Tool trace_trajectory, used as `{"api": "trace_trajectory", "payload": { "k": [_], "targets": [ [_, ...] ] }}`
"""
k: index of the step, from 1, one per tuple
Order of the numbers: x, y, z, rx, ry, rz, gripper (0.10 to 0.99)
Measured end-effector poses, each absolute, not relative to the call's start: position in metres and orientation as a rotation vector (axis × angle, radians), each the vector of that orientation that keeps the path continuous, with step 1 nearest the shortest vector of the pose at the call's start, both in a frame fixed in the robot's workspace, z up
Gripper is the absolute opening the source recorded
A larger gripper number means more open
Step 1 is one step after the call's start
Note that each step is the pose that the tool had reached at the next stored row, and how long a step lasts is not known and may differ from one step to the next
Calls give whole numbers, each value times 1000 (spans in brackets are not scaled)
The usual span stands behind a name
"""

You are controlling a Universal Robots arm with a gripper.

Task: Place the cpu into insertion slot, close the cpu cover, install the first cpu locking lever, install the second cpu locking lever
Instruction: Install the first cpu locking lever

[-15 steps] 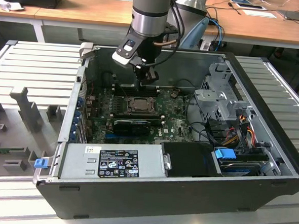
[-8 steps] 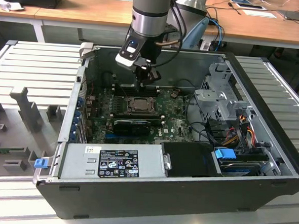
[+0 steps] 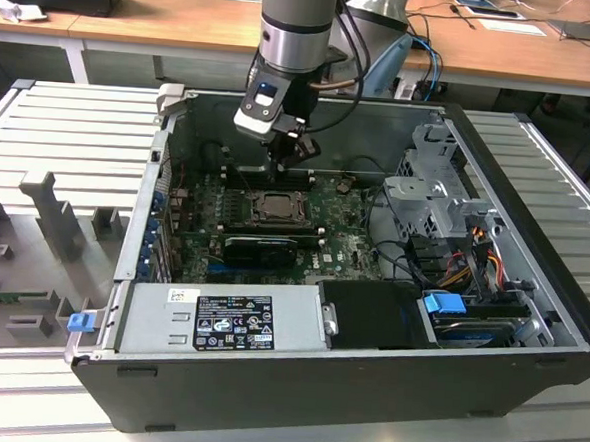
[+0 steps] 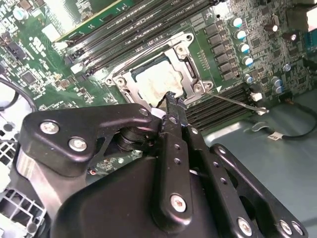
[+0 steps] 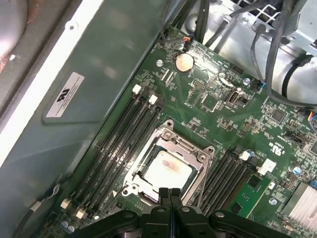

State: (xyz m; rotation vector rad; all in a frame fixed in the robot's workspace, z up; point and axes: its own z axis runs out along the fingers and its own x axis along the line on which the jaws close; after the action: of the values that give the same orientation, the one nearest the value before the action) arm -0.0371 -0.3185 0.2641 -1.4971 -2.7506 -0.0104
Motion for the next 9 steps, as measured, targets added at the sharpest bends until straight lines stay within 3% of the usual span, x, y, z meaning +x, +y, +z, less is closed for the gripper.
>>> {"api": "trace_trajectory", "payload": {
  "k": [9],
  "targets": [
    [-37,-318,264,-1371,-2815,-10,106]
  ]
}}
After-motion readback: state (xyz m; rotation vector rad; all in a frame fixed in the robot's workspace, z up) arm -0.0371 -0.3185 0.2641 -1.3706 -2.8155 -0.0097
